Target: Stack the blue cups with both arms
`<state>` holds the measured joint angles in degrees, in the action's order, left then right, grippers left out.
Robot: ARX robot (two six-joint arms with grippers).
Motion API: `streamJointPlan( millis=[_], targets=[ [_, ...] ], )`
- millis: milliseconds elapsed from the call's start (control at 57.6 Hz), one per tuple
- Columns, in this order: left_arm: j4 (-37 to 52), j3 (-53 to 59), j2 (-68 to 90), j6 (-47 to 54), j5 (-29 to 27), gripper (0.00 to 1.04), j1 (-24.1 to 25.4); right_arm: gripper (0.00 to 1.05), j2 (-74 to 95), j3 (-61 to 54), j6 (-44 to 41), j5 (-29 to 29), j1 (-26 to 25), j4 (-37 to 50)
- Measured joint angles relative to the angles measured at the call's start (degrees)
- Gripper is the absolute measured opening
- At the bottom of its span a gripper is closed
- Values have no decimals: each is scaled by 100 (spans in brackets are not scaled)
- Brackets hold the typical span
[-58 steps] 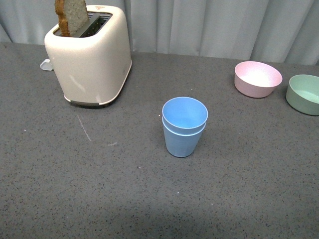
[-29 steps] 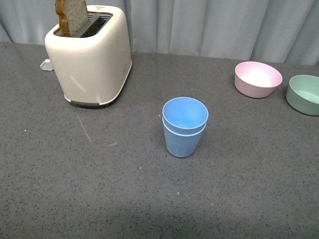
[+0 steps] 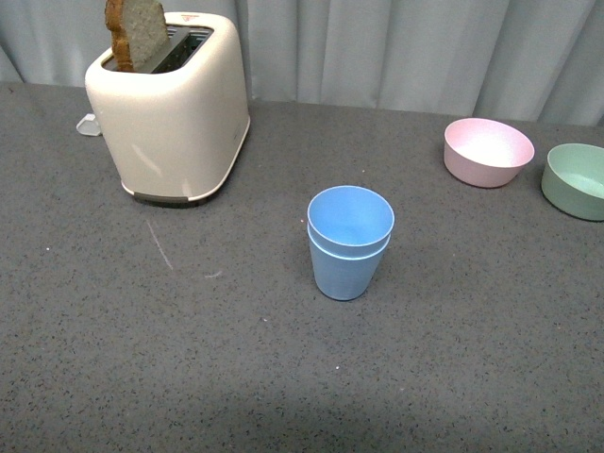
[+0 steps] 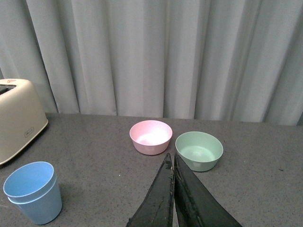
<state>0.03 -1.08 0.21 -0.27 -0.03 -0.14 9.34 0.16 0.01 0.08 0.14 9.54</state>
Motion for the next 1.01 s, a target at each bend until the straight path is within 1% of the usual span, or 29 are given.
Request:
streamJointPlan(
  millis=[52, 69, 261, 295, 347, 417, 469, 660, 747, 764, 817, 1008],
  targets=[
    [0, 0, -2, 0, 0, 98, 0, 1, -605, 2, 0, -15, 0, -809],
    [0, 0, 0, 0, -4, 98, -2, 1, -710, 2, 0, -13, 0, -890],
    [0, 0, -2, 0, 0, 98, 0, 2, -905, 4, -4, -15, 0, -942],
    [0, 0, -2, 0, 0, 98, 0, 6, -905, 4, -4, -15, 0, -944],
    [0, 0, -2, 0, 0, 98, 0, 17, -905, 2, -4, -15, 0, -944],
    [0, 0, -2, 0, 0, 98, -2, 34, -914, 2, -4, -15, 0, -944],
    [0, 0, -2, 0, 0, 98, 0, 45, -911, 2, -4, -15, 0, -944],
    [0, 0, -2, 0, 0, 98, -2, 75, -911, 4, -2, -15, 0, -944],
    [0, 0, -2, 0, 0, 98, -2, 96, -914, 2, -2, -15, 0, -944],
    [0, 0, -2, 0, 0, 98, -2, 97, -914, 2, 4, -15, 0, -944],
    [0, 0, -2, 0, 0, 98, 0, 94, -914, 4, 0, -15, 0, -944],
    [0, 0, -2, 0, 0, 98, 0, 95, -914, 4, 0, -15, 0, -944]
  ],
)
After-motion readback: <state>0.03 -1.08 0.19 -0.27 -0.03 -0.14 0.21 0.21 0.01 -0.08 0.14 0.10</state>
